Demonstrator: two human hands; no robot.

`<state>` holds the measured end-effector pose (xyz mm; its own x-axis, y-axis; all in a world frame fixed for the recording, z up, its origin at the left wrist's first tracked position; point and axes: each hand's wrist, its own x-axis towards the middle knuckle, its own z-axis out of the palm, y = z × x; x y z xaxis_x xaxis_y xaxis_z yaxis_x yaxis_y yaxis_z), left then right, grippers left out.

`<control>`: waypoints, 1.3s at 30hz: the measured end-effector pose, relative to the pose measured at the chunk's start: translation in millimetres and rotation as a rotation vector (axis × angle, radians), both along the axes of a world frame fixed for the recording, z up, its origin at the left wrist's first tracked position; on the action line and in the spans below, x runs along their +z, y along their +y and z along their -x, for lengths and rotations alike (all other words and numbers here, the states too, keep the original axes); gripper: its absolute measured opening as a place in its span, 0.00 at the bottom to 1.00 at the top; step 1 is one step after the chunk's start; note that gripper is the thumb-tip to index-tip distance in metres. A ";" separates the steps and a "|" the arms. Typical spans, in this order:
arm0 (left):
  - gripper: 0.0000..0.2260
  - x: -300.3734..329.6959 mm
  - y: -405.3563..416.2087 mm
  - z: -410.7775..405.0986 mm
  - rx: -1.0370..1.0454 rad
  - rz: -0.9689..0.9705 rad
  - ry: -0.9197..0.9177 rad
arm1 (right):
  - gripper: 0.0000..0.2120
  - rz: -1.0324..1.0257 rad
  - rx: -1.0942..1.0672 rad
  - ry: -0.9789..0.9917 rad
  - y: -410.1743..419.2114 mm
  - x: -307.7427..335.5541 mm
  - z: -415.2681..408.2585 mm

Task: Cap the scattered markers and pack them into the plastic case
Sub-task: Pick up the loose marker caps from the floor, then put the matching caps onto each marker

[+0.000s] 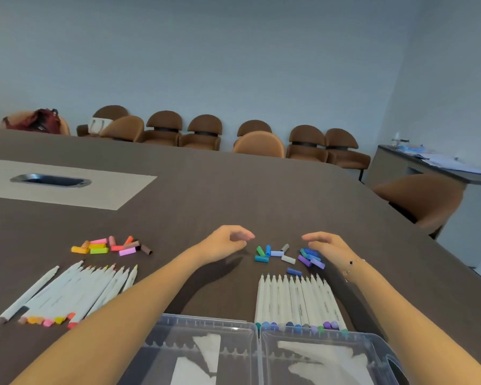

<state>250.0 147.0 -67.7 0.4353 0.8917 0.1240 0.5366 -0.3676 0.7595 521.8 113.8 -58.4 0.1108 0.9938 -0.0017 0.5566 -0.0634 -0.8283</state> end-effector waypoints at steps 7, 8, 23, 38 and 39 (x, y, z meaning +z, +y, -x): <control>0.09 61.2 -76.4 98.3 -0.056 0.130 0.146 | 0.09 -0.022 0.212 -0.219 -42.3 47.7 48.2; 0.09 66.9 -88.4 116.1 -0.031 0.134 0.177 | 0.09 -0.033 0.235 -0.243 -49.3 52.3 59.2; 0.06 21.8 -150.9 282.3 0.610 0.075 0.031 | 0.10 0.037 0.477 -0.482 -116.0 51.2 203.2; 0.01 -11.2 -112.4 351.0 0.847 0.088 -0.032 | 0.07 0.061 0.578 -0.524 0.8 33.1 331.7; 0.02 -14.1 -110.2 346.1 0.823 0.097 -0.017 | 0.07 0.058 0.582 -0.521 8.6 33.6 339.1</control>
